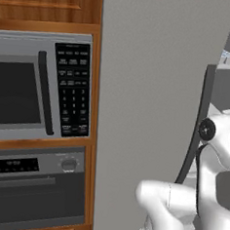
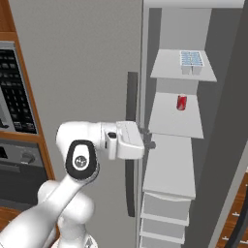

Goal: Open the freezer door, pick up the ice cube tray from the freezer, and place it on the dining counter.

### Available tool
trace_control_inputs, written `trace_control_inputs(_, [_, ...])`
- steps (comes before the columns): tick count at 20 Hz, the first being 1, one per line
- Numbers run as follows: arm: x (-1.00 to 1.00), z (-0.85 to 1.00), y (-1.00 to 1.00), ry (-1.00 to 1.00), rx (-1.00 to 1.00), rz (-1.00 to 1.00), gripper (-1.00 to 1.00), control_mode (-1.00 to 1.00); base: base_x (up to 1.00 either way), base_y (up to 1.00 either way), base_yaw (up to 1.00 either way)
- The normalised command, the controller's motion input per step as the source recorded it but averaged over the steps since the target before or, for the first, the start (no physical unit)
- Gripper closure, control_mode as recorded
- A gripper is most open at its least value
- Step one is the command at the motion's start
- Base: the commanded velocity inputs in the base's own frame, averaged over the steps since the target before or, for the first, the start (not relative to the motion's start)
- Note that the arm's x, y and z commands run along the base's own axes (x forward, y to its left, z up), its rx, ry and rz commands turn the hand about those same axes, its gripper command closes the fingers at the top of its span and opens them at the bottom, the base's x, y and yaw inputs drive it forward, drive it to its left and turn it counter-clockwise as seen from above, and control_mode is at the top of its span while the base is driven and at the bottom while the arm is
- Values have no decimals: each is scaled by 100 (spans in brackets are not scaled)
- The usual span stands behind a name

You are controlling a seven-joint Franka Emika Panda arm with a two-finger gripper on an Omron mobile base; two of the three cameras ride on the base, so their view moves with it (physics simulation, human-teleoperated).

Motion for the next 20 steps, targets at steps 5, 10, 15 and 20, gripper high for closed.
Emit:
trace_control_inputs(5, [20,20,60,24,10,32,-100,-100,0,0,0])
trace_control_inputs(10, [-2,28,40,22,21,32,-100,-100,0,0,0])
trace_control_inputs(15, [-16,8,38,8,31,29,-100,-100,0,0,0])
trace_control_inputs(20, [-8,1,44,1,33,28,-100,-100,0,0,0])
